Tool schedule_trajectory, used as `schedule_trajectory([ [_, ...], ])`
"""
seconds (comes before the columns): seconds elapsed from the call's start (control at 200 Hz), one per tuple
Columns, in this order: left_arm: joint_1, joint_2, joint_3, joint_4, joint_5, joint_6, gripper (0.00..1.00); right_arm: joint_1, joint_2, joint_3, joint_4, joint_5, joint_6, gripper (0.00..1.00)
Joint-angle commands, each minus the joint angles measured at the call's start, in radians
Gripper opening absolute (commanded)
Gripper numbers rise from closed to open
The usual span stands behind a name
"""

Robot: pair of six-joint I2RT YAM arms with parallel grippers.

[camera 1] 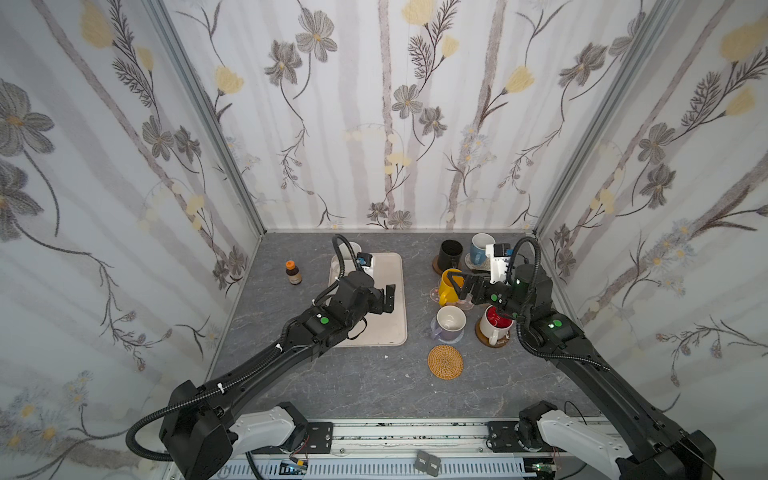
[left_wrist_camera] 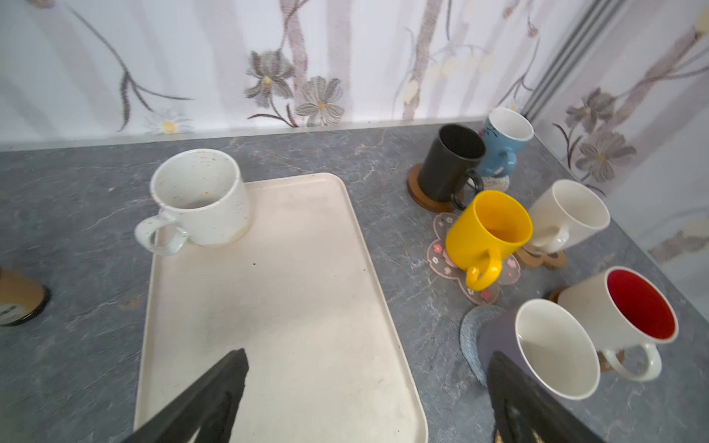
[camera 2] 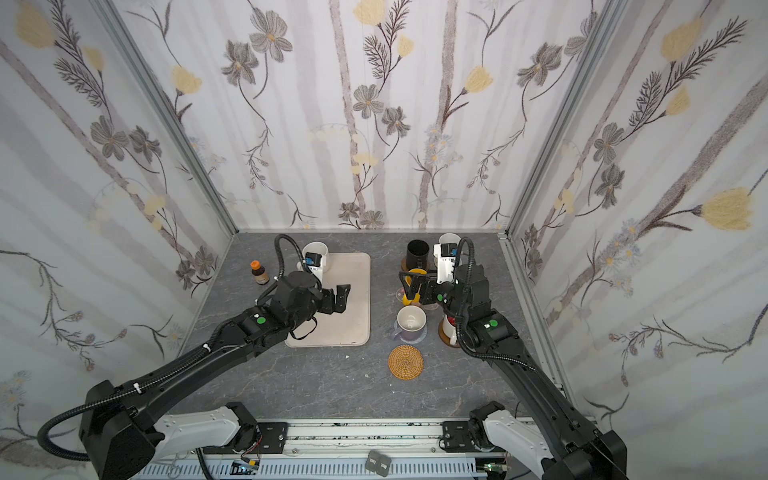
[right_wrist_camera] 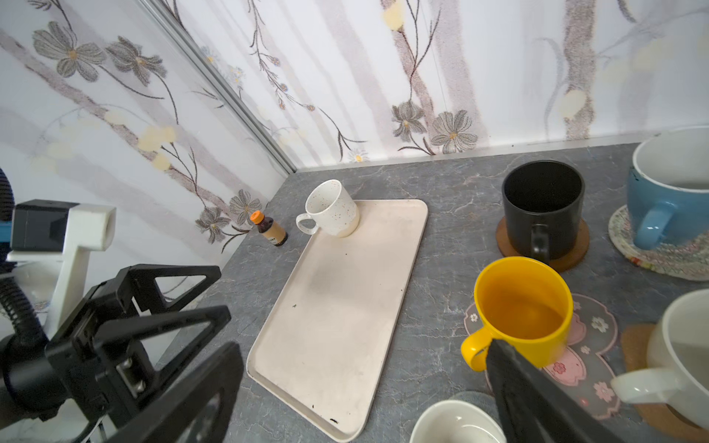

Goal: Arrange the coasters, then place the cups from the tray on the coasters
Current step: 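Draw the left gripper back over the tray while the right gripper moves toward the tray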

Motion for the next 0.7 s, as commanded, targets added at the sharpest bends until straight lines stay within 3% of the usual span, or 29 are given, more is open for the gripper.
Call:
schedule_trajectory([
  [0.0, 0.07, -0.028, -0.009, -0.009, 0.014, -0.09, 0.99, 0.031, 0.059, 0.051, 0.031, 0.028, -0.01, 0.98],
  [0.2, 0.223, 0.006, 0.008, -0.015, 0.063, -0.118, 0.96, 0.085, 0.217, 0.16, 0.097, 0.016, -0.005, 0.97],
  [0.39, 0.355, 0.142, 0.056, -0.013, 0.1, -0.138, 0.92, 0.108, 0.374, 0.26, 0.158, -0.017, 0.003, 0.97],
  [0.694, 0.428, 0.397, 0.177, 0.024, 0.092, -0.1, 0.77, 0.116, 0.599, 0.406, 0.222, -0.083, 0.019, 0.95],
])
